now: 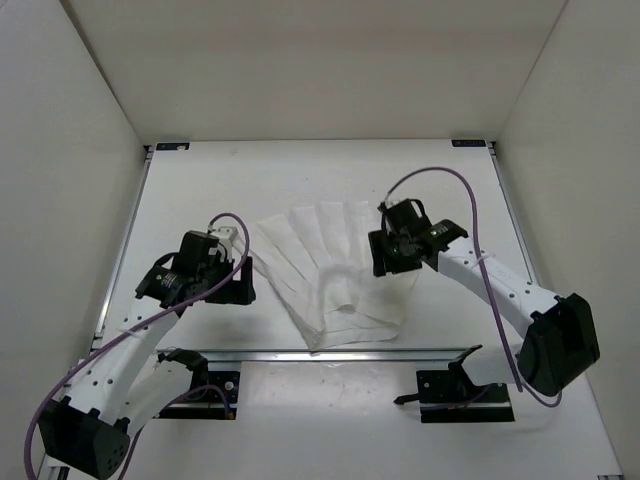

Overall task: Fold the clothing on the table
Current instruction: Flatten the skirt out

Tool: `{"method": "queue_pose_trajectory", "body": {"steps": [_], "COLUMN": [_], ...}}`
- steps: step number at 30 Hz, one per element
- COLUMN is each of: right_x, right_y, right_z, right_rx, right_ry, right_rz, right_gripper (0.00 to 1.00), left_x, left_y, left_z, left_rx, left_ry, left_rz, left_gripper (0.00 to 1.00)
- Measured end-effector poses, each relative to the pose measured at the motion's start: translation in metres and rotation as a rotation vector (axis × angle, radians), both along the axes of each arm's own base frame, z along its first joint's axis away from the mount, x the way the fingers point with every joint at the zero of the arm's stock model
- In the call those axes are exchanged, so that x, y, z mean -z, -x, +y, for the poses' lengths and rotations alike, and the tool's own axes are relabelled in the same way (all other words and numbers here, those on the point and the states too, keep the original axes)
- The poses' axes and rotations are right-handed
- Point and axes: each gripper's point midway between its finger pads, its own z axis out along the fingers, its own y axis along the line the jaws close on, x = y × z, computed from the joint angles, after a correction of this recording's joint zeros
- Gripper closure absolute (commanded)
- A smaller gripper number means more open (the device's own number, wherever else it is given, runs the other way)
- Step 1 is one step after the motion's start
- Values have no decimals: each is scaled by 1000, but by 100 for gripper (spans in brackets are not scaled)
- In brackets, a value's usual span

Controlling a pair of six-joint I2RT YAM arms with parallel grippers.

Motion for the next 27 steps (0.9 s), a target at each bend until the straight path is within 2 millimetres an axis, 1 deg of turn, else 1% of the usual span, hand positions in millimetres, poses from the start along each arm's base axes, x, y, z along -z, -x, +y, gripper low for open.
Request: {"method": "queue_pose_trajectory", "body": {"steps": [2, 3, 4, 5, 6, 7, 8, 9, 10, 11, 12, 14, 15, 16, 17, 19, 22, 24, 25, 27], "right_x": [23, 34, 38, 39, 37, 32, 28, 24, 21, 19, 20, 28, 33, 41, 46, 56, 64, 64, 64, 62], "right_y": [17, 28, 34, 38, 40, 42, 41, 40, 40, 40, 42, 49, 54, 61, 67, 79, 90, 92, 91, 89], "right_z": [-17, -28, -35, -42, -47, -52, -55, -59, -61, -62, -61, -59, -58, -56, -55, -51, -46, -43, -41, -38], "right_rx": [29, 52, 66, 89, 107, 127, 140, 155, 164, 167, 164, 157, 157, 153, 152, 150, 151, 151, 150, 150], "right_ry": [15, 18, 12, -4, -24, -47, -64, -80, -91, -100, -104, -112, -113, -116, -122, -132, -158, -176, -185, -203], "right_rz": [58, 86, 99, 97, 86, 69, 54, 35, 20, 12, 14, 42, 59, 89, 112, 153, 192, 202, 200, 195], "right_gripper": [46, 46, 46, 46, 46, 46, 46, 46, 45, 45, 45, 44, 44, 43, 43, 43, 40, 39, 40, 39], "left_x": [13, 16, 15, 11, 6, -2, -9, -17, -24, -27, -27, -18, -9, 4, 13, 24, 28, 28, 29, 34], "left_y": [6, 9, 9, 8, 7, 7, 6, 6, 4, 4, 3, 7, 10, 16, 20, 25, 22, 19, 18, 17], "left_z": [5, 8, 9, 8, 6, 3, 0, -5, -13, -19, -30, -52, -63, -75, -82, -93, -108, -118, -123, -132], "left_rx": [-20, -34, -39, -39, -37, -30, -29, -22, -10, 5, 22, 51, 66, 77, 83, 78, 67, 60, 58, 54], "left_ry": [-1, -5, 0, 16, 40, 66, 97, 134, 184, 212, 258, 327, 350, 366, 374, 388, 419, 443, 453, 462], "left_rz": [38, 54, 48, 28, 4, -30, -64, -95, -124, -134, -135, -87, -53, 5, 47, 105, 135, 142, 146, 169], "left_gripper": [1, 5, 12, 46, 67, 91, 100, 98, 84, 42, 35, 27, 26, 22, 22, 21, 22, 22, 23, 22]}}
